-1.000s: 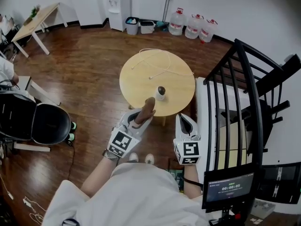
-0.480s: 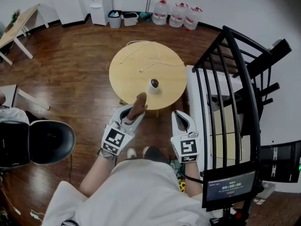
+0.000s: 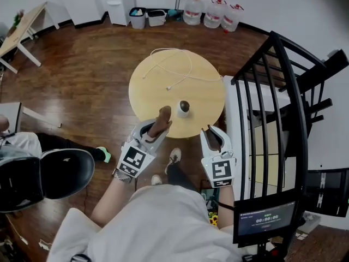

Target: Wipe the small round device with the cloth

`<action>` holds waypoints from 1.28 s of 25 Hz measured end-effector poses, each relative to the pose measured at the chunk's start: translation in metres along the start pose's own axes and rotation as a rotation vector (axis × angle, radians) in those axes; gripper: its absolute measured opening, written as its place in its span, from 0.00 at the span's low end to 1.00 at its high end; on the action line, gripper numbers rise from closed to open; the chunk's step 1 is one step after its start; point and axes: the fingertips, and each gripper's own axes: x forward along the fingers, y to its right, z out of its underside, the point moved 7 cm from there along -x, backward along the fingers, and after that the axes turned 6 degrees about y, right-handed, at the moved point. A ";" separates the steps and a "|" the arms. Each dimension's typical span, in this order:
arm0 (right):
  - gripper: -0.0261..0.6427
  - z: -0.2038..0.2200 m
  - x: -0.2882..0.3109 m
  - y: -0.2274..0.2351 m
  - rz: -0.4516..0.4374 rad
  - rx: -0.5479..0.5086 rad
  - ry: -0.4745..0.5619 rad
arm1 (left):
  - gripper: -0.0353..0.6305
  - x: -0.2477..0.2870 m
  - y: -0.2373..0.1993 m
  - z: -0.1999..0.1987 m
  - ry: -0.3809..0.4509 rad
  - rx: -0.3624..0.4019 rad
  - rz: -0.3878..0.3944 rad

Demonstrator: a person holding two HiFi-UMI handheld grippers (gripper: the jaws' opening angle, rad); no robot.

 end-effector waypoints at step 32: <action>0.52 0.113 0.160 -0.029 -0.231 0.083 -0.485 | 0.24 0.141 -0.050 0.071 -0.566 -0.112 0.749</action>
